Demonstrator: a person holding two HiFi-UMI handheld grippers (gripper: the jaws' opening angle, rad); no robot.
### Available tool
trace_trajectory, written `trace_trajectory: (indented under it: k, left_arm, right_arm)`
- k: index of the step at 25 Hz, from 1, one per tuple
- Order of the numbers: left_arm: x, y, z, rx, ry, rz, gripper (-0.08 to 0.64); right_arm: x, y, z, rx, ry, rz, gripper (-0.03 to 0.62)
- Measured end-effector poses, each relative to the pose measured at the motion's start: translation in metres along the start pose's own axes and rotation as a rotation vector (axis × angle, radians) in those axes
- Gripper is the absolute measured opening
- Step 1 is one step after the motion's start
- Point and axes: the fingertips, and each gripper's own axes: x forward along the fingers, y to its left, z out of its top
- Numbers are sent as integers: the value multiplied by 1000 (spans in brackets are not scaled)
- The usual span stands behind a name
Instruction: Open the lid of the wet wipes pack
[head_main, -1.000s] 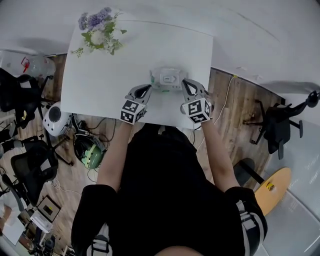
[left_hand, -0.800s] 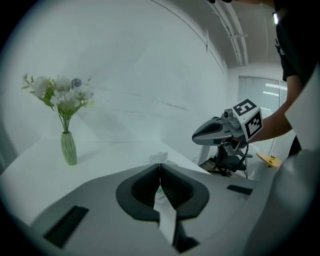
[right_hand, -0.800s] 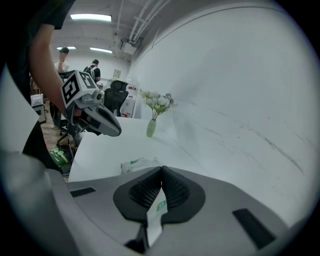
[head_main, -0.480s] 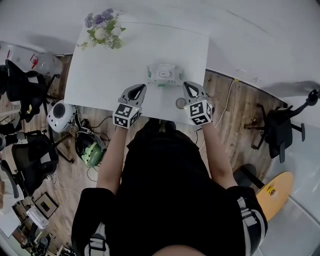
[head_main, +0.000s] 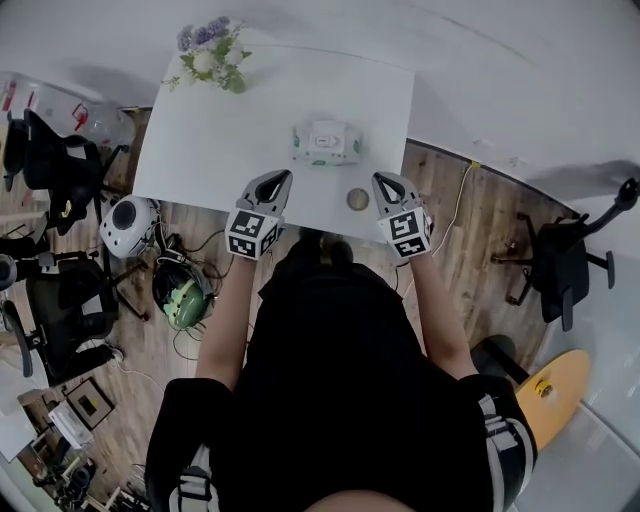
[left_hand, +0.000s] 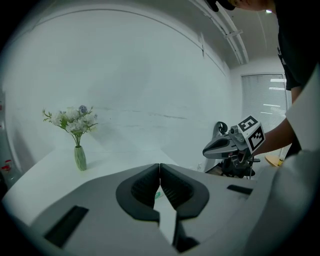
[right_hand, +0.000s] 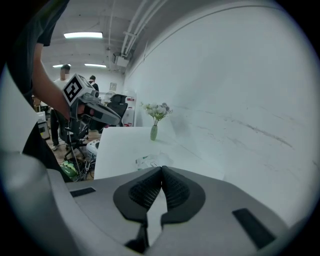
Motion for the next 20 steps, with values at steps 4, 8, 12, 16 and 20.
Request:
trace_trajectory:
  k: [4,8,12,16,20]
  left_arm:
    - [-7,-17,-1,1,-2,7,23]
    - [-15,-30,-6,7,-1,18,23]
    - [-24,-42,-13,6,5,32,23]
    - [-34,-55,-16,12,8,44,23]
    - [-40,-64,-17,14,3,54,23]
  right_arm:
    - [-16,3,-5,-2,-13,10,15]
    - [-28,10,-11,1,-26,26,15]
    - [-38,17,-19,-4,-32,41,15]
    - [-48,23,-26,-1,-42,51,15]
    - [-56,27,-24,10,-62,65,14]
